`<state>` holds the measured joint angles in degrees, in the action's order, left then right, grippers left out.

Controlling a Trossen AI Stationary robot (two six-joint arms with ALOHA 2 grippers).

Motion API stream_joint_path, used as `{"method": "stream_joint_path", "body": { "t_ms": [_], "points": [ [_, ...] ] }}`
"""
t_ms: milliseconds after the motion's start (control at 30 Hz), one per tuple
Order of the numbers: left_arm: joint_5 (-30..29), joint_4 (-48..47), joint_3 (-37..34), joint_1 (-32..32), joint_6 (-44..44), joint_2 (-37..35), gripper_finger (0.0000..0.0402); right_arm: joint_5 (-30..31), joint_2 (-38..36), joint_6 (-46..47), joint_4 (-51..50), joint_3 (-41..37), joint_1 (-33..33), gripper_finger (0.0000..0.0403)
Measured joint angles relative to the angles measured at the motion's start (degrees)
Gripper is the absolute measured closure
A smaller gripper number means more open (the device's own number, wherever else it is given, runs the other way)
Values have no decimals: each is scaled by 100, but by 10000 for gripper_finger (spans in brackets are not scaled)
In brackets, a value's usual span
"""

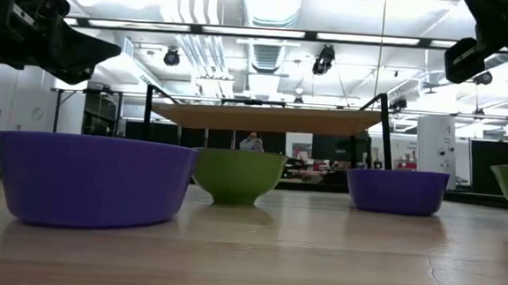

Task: Pick & Place Mini bowls
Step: Put the right white patterned bowl on the shelf

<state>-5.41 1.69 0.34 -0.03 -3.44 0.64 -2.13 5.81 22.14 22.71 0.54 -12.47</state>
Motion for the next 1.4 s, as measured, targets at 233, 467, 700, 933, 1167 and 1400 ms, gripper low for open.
{"method": "stream_joint_path", "body": {
  "t_ms": [233, 467, 700, 933, 1167, 1400],
  "points": [
    [0, 0, 0, -1, 0, -2, 401, 698, 1242, 43, -74, 523, -613, 374],
    [0, 0, 0, 1, 0, 0, 401, 841, 2807, 170, -1881, 2281, -1144, 374],
    [0, 0, 0, 0, 0, -1, 401, 1194, 4231, 1598, -4797, 4135, -1526, 375],
    [0, 0, 0, -1, 0, 0, 401, 1229, 5659, 3141, -6831, 5341, -2111, 375],
    [-1, 0, 0, 0, 0, -2, 401, 483, 7018, 4348, -7780, 6045, -2676, 375],
    [0, 0, 0, -1, 0, 0, 401, 283, 8190, 4258, -8139, 6681, -2668, 374]
  ]
}}
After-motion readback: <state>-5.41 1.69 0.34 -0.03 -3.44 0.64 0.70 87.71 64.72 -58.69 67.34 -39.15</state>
